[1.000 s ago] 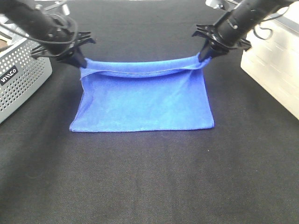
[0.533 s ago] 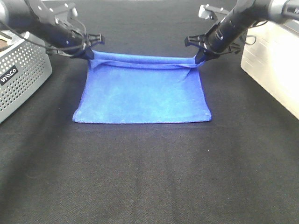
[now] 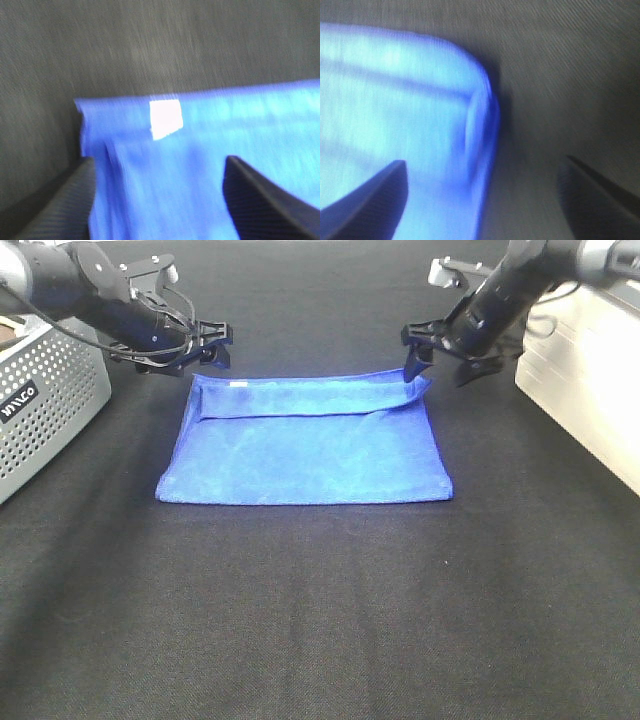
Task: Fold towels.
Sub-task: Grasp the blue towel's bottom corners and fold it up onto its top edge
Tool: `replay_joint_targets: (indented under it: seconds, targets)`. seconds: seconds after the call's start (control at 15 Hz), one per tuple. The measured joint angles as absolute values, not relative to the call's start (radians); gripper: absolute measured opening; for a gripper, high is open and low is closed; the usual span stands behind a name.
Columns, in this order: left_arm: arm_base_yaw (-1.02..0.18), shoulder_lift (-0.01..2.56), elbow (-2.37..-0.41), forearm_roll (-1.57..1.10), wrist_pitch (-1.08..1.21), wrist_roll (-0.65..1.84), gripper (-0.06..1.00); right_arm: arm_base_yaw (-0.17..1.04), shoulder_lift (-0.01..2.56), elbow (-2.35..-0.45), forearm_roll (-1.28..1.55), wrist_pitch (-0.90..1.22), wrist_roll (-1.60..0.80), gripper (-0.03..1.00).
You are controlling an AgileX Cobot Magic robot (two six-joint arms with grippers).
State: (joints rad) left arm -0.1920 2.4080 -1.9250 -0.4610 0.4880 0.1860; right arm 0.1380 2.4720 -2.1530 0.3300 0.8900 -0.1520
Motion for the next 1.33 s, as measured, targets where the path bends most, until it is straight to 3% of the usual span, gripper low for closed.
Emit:
replay_joint_targets:
  seconds: [0.27,0.4,0.67,0.87,1.07,1.33]
  targets:
    - [-0.192,2.362,-1.929,-0.446,0.655,0.153,0.7,0.138,2.436,-2.153,0.32,1.03,-0.124,0.78]
    - [-0.192,2.361,-1.924,-0.425,0.873,0.013,0.7,0.138,2.434,-2.153,0.335,1.175,-0.112,0.76]
    - [-0.192,2.312,-1.799,-0.396,0.94,-0.047,0.7,0.138,2.426,-2.131,0.354,1.206,-0.098,0.76]
    - [-0.151,2.151,-1.583,-0.391,0.839,-0.052,0.7,0.134,2.304,-1.822,0.364,1.15,-0.114,0.74]
    - [-0.109,2.108,-1.453,-0.39,0.809,-0.053,0.7,0.117,2.165,-1.533,0.504,0.935,-0.254,0.74]
    - [-0.137,2.135,-1.437,-0.431,0.75,-0.049,0.7,0.116,2.146,-1.455,0.574,0.889,-0.342,0.73]
